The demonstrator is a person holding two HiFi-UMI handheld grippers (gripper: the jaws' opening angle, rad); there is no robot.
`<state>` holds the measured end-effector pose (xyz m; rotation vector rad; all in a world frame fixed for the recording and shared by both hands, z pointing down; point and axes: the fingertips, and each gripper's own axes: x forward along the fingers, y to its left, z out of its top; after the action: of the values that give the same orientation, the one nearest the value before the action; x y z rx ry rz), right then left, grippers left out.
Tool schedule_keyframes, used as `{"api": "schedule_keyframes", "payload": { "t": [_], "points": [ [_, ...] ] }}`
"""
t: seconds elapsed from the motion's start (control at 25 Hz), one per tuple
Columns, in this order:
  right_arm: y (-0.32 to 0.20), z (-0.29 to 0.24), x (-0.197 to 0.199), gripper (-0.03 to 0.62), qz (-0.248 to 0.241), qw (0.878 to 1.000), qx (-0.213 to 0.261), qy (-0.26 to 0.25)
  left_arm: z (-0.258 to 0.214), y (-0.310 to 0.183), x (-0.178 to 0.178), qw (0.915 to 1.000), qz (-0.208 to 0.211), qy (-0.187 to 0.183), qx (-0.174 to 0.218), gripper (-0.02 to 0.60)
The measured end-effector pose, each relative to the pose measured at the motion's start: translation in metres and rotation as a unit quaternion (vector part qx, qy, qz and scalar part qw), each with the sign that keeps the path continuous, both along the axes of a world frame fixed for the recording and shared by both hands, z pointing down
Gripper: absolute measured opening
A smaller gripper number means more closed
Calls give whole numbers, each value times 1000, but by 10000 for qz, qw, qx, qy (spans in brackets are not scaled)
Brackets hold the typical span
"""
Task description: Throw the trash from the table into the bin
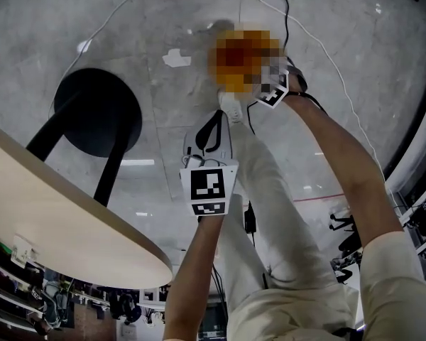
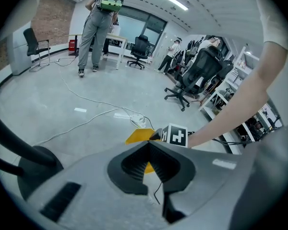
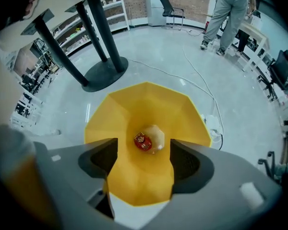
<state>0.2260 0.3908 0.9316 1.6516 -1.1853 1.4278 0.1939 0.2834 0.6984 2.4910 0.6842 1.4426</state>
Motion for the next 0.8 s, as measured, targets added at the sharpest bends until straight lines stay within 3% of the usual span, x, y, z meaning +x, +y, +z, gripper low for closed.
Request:
{"api": "schedule_keyframes", "payload": {
  "t": [0.28, 0.32, 0.4, 0.8],
  "points": [
    [3, -35, -1, 239, -105, 9998, -97, 102, -33, -2, 10, 9998, -68, 204, 25, 5],
    [3, -40, -2, 189, -122, 9998, -116, 105, -37, -2, 11, 9997, -75, 237, 22, 3],
    [1, -53, -7, 7, -142, 9998, -119, 73, -46, -5, 10, 9995, -100, 304, 34, 4],
    [-28, -168, -14, 6, -229, 9987, 360, 295, -119, -22, -6, 9979, -282, 576, 38, 3]
  ]
}}
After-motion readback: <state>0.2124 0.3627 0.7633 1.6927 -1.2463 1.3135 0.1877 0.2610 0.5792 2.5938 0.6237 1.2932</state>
